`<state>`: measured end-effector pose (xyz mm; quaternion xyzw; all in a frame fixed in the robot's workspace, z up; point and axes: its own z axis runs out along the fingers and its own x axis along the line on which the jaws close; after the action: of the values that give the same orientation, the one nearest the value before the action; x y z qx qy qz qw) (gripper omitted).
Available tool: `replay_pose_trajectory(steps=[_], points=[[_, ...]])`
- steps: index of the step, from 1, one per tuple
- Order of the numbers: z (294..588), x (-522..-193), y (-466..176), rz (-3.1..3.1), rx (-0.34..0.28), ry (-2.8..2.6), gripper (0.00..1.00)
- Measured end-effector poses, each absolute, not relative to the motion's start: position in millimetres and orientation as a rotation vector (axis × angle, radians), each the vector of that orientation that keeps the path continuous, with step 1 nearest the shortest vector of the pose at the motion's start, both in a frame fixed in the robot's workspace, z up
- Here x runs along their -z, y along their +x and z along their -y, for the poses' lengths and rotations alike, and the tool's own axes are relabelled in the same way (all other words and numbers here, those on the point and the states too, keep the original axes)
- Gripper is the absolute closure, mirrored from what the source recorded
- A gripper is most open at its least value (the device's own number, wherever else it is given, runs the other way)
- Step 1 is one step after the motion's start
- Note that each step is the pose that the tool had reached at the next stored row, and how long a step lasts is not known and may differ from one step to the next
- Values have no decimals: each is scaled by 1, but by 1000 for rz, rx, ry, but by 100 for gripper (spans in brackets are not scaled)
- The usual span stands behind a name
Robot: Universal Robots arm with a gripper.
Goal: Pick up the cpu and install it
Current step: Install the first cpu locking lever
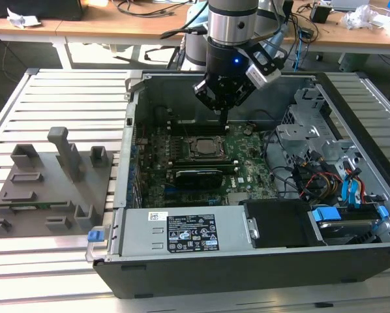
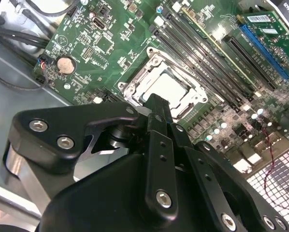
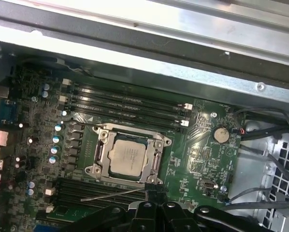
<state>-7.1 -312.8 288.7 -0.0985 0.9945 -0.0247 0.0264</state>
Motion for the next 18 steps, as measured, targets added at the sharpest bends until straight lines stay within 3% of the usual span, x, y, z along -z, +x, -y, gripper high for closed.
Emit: replay_pose_trajectory(steps=[18], points=[[313, -289, -7, -3051, 72, -459, 89]])
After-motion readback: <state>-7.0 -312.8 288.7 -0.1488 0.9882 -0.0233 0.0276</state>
